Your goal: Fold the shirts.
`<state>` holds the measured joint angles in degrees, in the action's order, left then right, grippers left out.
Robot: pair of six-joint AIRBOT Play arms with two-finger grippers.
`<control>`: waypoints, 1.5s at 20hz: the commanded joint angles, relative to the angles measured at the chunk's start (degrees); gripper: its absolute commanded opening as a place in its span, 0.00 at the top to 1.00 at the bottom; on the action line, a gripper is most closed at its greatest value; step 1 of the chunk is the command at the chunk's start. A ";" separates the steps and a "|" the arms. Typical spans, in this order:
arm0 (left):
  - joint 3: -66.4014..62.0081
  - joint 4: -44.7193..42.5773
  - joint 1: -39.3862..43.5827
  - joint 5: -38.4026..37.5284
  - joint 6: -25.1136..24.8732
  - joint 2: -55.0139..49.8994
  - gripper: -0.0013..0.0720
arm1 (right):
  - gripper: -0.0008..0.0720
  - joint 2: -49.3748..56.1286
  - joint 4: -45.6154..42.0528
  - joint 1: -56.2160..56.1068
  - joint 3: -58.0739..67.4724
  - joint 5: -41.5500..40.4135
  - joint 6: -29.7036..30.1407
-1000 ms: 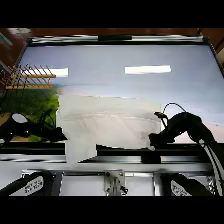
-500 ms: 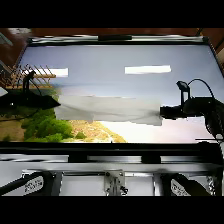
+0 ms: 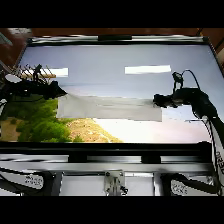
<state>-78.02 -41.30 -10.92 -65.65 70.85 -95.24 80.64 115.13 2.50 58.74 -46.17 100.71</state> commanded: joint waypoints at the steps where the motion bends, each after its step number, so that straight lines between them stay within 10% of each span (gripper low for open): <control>1: -1.01 0.61 -0.04 0.02 2.93 -3.50 0.72 | 0.87 3.30 -3.43 -0.76 0.83 0.35 -1.49; 2: -1.20 0.61 -0.07 -0.33 2.84 -3.39 0.66 | 0.87 2.71 -5.38 -0.79 0.92 -0.24 -1.49; 4: -3.17 0.61 -0.13 -3.41 0.76 -3.39 0.31 | 0.25 0.61 -8.92 -0.76 0.94 -2.10 -1.46; 8: -9.40 0.61 -0.11 -9.68 0.35 -3.26 0.29 | 0.23 -1.51 -17.29 -0.48 0.87 -6.47 -5.57; 11: -12.41 0.66 0.09 -12.76 0.35 -3.02 0.29 | 0.06 2.19 -6.73 2.69 0.87 -6.80 -6.08; 21: -13.53 0.68 3.89 -14.12 -1.18 -1.79 0.29 | 0.07 8.79 5.66 5.97 0.87 -7.82 -4.98; 23: -13.53 0.83 5.18 -13.44 -1.18 -1.53 0.29 | 0.11 9.62 6.56 4.28 0.87 -9.07 -4.59; 27: -13.53 5.55 7.45 -12.68 -1.40 -1.51 0.29 | 0.86 6.88 6.54 2.62 0.96 -8.00 -1.99; 30: -13.49 7.45 9.94 -11.19 -1.36 -1.55 0.34 | 0.91 -1.27 6.49 3.21 0.96 -5.92 -1.05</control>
<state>-91.48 -36.18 -3.01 -78.11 69.63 -96.79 84.62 120.99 5.69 59.61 -54.19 98.37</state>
